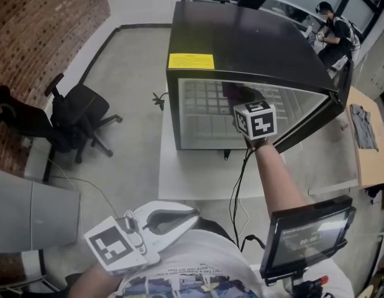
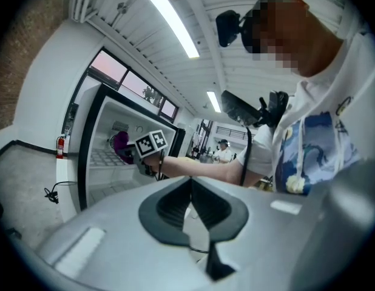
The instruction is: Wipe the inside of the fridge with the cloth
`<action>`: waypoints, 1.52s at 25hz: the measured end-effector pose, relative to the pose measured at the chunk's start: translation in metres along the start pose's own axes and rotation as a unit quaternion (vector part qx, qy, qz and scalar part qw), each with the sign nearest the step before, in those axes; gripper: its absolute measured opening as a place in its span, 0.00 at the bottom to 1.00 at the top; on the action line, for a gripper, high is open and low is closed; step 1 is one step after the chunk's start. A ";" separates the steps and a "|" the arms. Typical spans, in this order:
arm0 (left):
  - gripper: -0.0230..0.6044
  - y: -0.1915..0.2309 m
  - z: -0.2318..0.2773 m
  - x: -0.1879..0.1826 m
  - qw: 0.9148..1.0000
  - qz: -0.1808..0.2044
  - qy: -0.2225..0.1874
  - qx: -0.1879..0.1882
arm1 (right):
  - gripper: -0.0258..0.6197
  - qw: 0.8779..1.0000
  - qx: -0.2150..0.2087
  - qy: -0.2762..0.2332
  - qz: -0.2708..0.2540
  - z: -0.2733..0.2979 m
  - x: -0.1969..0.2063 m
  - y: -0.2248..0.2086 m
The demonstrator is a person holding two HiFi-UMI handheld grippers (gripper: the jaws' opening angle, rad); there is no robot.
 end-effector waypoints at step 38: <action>0.05 -0.022 -0.005 0.004 0.999 0.004 0.015 0.041 | 0.16 0.995 0.079 -0.055 0.008 -0.076 -0.025 -0.040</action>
Point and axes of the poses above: the fingertips, and each gripper's own axes: z forward along the fingers, y to its left, x out of its underside, the point moved 6 cm from there along -z, backward along the fingers, and after that the axes turned 15 degrees about -y, right-handed, at the moved point
